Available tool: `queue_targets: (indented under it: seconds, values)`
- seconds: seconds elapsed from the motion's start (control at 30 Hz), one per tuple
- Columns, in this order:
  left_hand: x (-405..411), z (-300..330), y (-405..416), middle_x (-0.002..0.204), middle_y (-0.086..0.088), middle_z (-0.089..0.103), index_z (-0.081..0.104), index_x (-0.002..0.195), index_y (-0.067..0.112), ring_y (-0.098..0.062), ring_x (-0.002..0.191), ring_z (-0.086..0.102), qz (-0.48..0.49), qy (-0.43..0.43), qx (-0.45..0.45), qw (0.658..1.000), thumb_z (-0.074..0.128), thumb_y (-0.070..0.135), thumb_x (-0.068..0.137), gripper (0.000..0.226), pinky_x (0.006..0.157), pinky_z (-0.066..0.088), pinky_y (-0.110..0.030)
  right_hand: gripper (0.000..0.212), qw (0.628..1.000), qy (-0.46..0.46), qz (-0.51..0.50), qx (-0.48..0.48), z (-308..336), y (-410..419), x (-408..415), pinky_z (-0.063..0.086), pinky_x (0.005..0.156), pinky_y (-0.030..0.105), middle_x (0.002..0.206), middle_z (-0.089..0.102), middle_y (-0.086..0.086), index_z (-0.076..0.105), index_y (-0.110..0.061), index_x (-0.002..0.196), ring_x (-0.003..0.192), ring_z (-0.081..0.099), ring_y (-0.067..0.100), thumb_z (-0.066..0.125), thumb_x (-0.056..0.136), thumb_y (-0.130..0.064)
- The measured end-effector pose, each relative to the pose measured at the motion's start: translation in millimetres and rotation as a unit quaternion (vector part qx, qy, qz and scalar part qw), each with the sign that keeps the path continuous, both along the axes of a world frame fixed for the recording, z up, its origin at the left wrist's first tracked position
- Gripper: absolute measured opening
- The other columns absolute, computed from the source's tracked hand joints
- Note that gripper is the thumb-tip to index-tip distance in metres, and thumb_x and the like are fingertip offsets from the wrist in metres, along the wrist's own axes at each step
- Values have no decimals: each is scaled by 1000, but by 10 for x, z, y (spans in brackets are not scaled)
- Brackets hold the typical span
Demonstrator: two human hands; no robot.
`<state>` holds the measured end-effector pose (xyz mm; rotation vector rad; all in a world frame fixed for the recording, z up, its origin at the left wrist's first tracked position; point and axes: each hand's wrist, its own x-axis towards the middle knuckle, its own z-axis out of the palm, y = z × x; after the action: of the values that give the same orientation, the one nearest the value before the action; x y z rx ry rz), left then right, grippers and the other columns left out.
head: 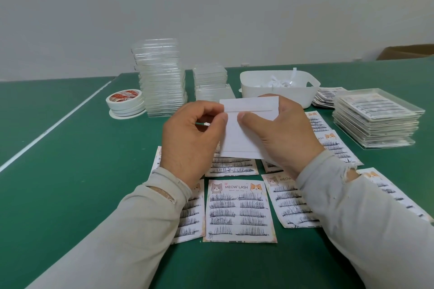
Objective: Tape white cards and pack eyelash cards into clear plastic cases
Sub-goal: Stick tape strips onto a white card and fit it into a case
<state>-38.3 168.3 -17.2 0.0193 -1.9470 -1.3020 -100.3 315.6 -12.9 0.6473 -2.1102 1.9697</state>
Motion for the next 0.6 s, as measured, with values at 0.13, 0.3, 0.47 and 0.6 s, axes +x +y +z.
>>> queue_targets:
  seconds: [0.13, 0.3, 0.47, 0.6]
  values:
    - [-15, -7, 2, 85, 14, 72, 71, 87, 30, 4, 75, 65, -3, -6, 15, 1000, 76, 9, 87, 21, 70, 49, -8, 13, 1000, 3, 4, -1, -7, -11, 4, 48, 58, 10, 71, 72, -21, 69, -23, 80, 64, 65, -7, 80, 84, -16]
    - [-26, -16, -4, 81, 14, 72, 71, 85, 29, 2, 74, 65, -5, -8, 19, 1000, 77, 10, 87, 20, 70, 50, -9, 17, 1000, 13, 3, 4, 3, -7, 10, 45, 56, 7, 67, 69, -24, 66, -25, 79, 62, 63, -9, 79, 84, -15]
    - [-47, -12, -13, 79, 12, 72, 72, 84, 23, 2, 70, 63, -2, -12, 31, 999, 77, 9, 86, 14, 69, 50, -10, 18, 999, 30, -3, 27, 7, -18, 13, 45, 56, 6, 67, 67, -25, 64, -26, 78, 62, 61, -9, 79, 84, -18]
    - [-54, -4, -25, 78, 10, 72, 72, 82, 22, -3, 71, 63, -9, -28, 61, 998, 77, 11, 86, 13, 70, 53, -16, 18, 998, 46, 8, 32, 16, -9, 25, 45, 58, 6, 69, 68, -26, 64, -27, 79, 64, 61, -9, 78, 85, -16]
